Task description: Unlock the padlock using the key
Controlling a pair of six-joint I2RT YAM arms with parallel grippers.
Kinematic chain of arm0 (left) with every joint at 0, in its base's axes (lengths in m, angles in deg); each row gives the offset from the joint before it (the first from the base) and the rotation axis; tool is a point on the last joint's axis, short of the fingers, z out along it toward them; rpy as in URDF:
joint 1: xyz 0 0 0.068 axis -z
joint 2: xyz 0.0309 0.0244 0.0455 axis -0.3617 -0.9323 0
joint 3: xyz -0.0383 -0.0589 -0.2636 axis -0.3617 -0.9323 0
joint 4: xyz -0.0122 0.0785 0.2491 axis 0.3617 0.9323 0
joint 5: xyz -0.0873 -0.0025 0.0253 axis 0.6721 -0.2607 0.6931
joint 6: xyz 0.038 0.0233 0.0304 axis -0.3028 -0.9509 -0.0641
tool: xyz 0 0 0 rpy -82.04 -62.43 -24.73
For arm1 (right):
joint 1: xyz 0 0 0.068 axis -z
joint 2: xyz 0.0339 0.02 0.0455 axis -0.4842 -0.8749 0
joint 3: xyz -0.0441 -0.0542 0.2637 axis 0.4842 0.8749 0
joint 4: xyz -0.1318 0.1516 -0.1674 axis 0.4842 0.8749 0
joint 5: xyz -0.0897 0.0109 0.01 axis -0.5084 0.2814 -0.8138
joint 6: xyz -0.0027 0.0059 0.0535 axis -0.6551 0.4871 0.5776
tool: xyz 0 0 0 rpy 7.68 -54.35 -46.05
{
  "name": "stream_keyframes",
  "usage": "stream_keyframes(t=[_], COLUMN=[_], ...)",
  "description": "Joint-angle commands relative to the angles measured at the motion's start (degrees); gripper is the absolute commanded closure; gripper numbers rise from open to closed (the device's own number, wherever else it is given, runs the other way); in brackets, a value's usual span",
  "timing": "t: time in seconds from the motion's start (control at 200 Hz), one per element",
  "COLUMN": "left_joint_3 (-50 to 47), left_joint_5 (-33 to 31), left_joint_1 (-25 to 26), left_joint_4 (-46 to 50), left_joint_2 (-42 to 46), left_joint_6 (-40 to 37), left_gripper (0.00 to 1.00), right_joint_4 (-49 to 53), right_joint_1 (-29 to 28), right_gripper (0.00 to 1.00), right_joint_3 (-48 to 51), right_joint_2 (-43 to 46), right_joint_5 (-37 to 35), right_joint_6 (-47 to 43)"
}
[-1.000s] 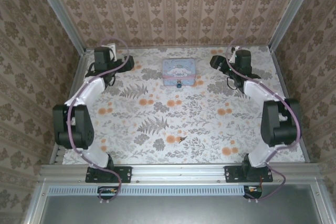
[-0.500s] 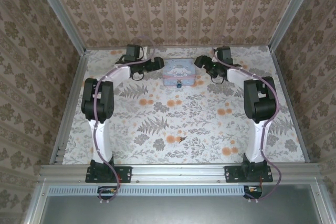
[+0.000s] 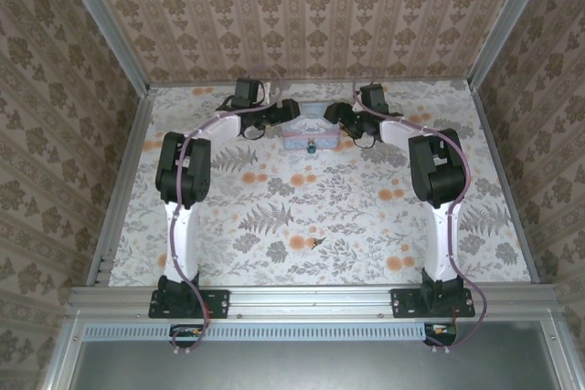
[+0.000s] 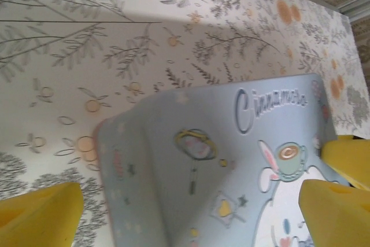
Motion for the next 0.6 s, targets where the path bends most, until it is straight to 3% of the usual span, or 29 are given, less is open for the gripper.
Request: stream_keyframes(t=[0.0, 0.18, 0.595], left_joint_3=[1.26, -1.32, -15.36], left_joint_5=[1.91, 2.62, 1.19], left_joint_1=[0.97, 2.22, 6.92], left_joint_4=[-1.83, -4.65, -10.03], left_joint_2=[-1.17, -0.26, 8.74], left_joint_6=[1.55, 2.88, 3.36], left_gripper=[0.03, 0.05, 0.06], right_joint_4=[-0.55, -1.41, -6.29], right_joint_1=[-0.57, -0.93, -3.54], right_gripper=[0.34, 0.45, 0.51], right_joint_3=[-1.54, 0.93, 16.17], right_joint_2=[-1.32, -0.04, 10.16], right_joint_5=[1.95, 2.51, 1.46], right_joint_6=[0.66, 1.27, 2.6])
